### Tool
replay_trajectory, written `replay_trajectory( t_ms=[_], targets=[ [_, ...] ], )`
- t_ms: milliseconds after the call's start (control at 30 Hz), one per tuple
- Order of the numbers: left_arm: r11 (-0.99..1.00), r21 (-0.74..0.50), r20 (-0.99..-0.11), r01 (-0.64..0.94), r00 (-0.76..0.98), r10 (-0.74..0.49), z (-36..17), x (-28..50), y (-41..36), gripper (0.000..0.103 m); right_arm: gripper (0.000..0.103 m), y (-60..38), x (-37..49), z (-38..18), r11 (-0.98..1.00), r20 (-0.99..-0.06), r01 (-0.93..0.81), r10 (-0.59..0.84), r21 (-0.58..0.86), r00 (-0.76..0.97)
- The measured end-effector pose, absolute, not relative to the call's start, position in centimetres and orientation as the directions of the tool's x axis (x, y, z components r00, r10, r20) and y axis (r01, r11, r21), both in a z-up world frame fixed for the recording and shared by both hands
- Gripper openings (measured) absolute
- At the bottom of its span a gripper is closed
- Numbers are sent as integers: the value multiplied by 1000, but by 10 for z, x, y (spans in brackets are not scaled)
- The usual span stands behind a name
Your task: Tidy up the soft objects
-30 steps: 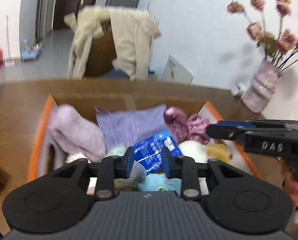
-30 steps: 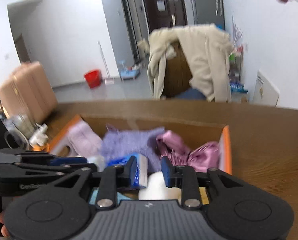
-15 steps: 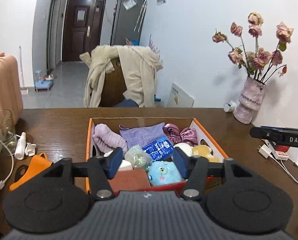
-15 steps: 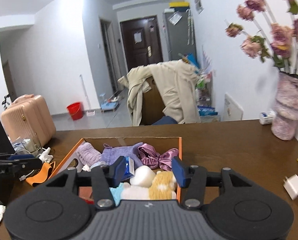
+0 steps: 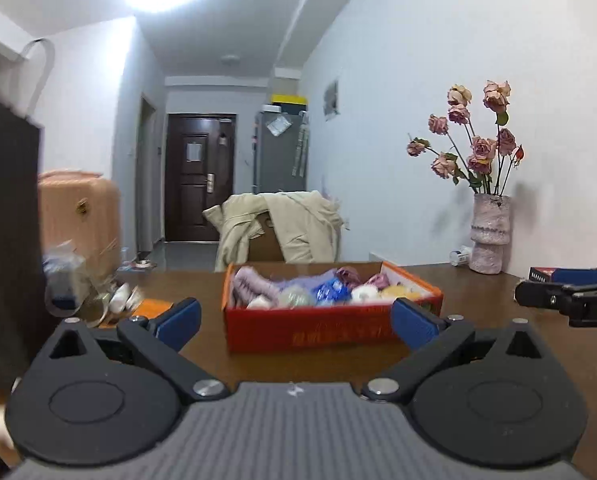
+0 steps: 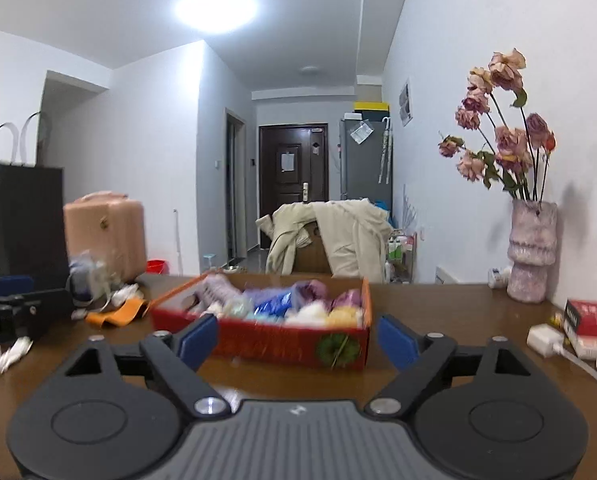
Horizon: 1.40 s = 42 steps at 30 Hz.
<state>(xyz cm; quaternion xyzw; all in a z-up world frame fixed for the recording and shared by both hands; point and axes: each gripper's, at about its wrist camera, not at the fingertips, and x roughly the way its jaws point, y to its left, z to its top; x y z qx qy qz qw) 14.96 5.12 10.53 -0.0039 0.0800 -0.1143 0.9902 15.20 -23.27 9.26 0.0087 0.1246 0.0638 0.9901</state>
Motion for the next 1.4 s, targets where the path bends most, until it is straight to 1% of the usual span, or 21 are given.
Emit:
replay_trajectory(
  t_ms=[100,167,233,267,300,333,400,433,500,600,833,967,1400],
  targets=[
    [988,-72,-184,134,972,-145,77,117,58,103,86,-221,122,64,995,-235,-53,72,85,969],
    [993,-48,-184,106,976,-113,56,95,56,103,87,-210,92,39,991,-223,13,16,131,975],
    [994,-10,-171,109,979,-110,39,70,55,103,87,-204,61,16,988,-235,-4,41,156,971],
    [992,-1,-159,122,980,-121,33,59,55,103,87,-201,48,8,989,-230,-24,58,145,971],
    [991,8,-153,133,980,-130,29,51,54,103,88,-200,36,5,992,-204,-39,64,122,977],
    [990,13,-146,144,979,-140,27,46,54,103,93,-200,28,5,993,-169,-33,52,115,984],
    [984,20,-158,177,972,-172,23,42,52,103,98,-204,20,10,993,-93,1,10,117,996],
    [984,23,-163,179,971,-173,23,43,50,103,99,-203,19,12,994,-79,15,-6,112,997],
    [986,6,-164,169,972,-166,23,45,51,103,99,-197,22,12,997,-100,9,-1,80,995],
    [989,-11,-167,148,975,-148,25,49,54,103,99,-194,27,8,996,-146,-39,50,79,988],
    [988,-21,-151,155,976,-156,29,47,58,103,100,-190,35,8,996,-203,-46,61,79,977],
    [988,-24,-148,151,977,-152,29,46,60,103,100,-187,38,9,996,-221,-44,60,74,973],
    [989,-17,-148,150,977,-150,31,47,58,103,101,-189,39,8,995,-233,-46,65,85,970]
  ],
)
